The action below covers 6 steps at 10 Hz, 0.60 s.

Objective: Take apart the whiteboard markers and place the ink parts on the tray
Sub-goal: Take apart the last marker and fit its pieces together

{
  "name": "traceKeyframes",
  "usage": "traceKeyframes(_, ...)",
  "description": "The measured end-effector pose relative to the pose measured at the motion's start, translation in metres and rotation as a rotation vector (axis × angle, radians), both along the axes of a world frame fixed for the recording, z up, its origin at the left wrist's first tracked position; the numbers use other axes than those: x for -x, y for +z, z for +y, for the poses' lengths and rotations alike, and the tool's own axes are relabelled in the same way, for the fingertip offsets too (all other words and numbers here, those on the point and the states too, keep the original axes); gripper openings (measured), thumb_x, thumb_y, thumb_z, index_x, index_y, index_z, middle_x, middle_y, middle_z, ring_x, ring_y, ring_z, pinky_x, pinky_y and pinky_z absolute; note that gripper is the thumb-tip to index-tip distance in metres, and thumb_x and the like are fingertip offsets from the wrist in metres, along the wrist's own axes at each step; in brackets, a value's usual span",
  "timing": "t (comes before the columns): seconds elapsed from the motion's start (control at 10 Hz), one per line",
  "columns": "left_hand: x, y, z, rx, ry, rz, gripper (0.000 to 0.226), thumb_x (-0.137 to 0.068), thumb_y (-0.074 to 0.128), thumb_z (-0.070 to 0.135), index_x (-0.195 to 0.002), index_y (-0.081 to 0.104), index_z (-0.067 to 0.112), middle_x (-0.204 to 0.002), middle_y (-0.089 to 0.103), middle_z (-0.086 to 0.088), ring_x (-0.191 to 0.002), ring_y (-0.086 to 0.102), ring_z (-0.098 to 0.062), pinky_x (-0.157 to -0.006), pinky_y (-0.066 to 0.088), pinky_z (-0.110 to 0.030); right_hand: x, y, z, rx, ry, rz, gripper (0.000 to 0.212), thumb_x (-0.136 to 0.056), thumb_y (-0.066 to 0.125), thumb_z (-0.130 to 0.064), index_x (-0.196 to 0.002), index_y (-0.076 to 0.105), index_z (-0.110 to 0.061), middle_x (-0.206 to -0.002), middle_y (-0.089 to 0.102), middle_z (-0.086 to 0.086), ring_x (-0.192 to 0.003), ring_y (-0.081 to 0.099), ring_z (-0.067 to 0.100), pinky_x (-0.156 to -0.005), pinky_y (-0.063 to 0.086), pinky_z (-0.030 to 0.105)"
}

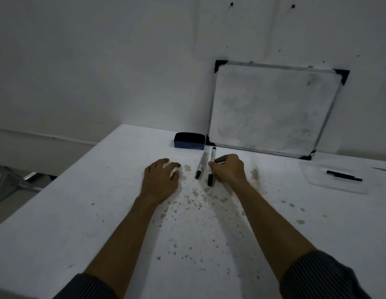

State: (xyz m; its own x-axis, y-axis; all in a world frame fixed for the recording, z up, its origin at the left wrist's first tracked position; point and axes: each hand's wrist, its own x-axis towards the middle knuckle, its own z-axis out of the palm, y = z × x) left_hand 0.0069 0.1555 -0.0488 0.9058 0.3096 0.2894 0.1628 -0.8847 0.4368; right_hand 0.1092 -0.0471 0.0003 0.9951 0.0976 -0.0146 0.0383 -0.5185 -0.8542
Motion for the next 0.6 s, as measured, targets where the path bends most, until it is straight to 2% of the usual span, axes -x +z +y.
traceKeyframes(0.1,-0.005,-0.004,0.002,-0.052,-0.007,-0.016,0.037,-0.1,0.051,0.036,-0.133,0.066,0.029,-0.148,0.055,-0.011,-0.138,0.049,-0.032,-0.116,0.03,-0.048,-0.015,0.006,0.014,0.067,-0.043,0.055,0.02,-0.083,0.079,-0.022,-0.082,0.078,-0.002,-0.068,0.076,0.009,-0.051,0.073,0.018,-0.054,0.063,0.03)
traceKeyframes(0.3,-0.007,-0.006,0.002,-0.067,-0.002,-0.043,0.041,-0.095,0.047,0.038,-0.13,0.067,0.028,-0.143,0.058,-0.012,-0.133,0.051,-0.033,-0.111,0.034,-0.048,-0.027,-0.009,0.025,-0.013,-0.089,0.126,0.035,-0.083,0.078,-0.034,-0.081,0.078,0.001,-0.063,0.076,0.01,-0.052,0.075,0.024,-0.068,0.066,0.041)
traceKeyframes(0.4,-0.005,-0.005,-0.001,-0.082,0.003,-0.046,0.038,-0.096,0.049,0.035,-0.128,0.068,0.026,-0.14,0.059,-0.014,-0.13,0.053,-0.036,-0.109,0.037,-0.049,-0.016,-0.002,0.019,-0.085,-0.069,0.156,0.029,-0.084,0.081,-0.027,-0.077,0.077,0.001,-0.07,0.078,0.015,-0.061,0.078,0.029,-0.072,0.066,0.04)
traceKeyframes(0.5,-0.005,-0.001,-0.004,-0.056,-0.023,-0.042,0.032,-0.099,0.056,0.027,-0.13,0.066,0.023,-0.138,0.061,-0.014,-0.128,0.056,-0.034,-0.107,0.039,-0.047,-0.004,0.001,0.003,-0.197,-0.044,0.185,0.026,-0.09,0.077,-0.027,-0.087,0.074,-0.001,-0.076,0.075,0.016,-0.062,0.075,0.028,-0.07,0.066,0.04)
traceKeyframes(0.6,-0.008,0.014,-0.02,-0.029,-0.069,-0.087,0.035,-0.101,0.058,0.025,-0.135,0.062,0.021,-0.137,0.062,-0.01,-0.125,0.058,-0.03,-0.108,0.039,-0.043,0.012,0.017,-0.023,-0.25,0.003,0.179,0.025,-0.093,0.073,-0.025,-0.106,0.072,-0.004,-0.086,0.074,0.013,-0.064,0.07,0.019,-0.065,0.063,0.031)
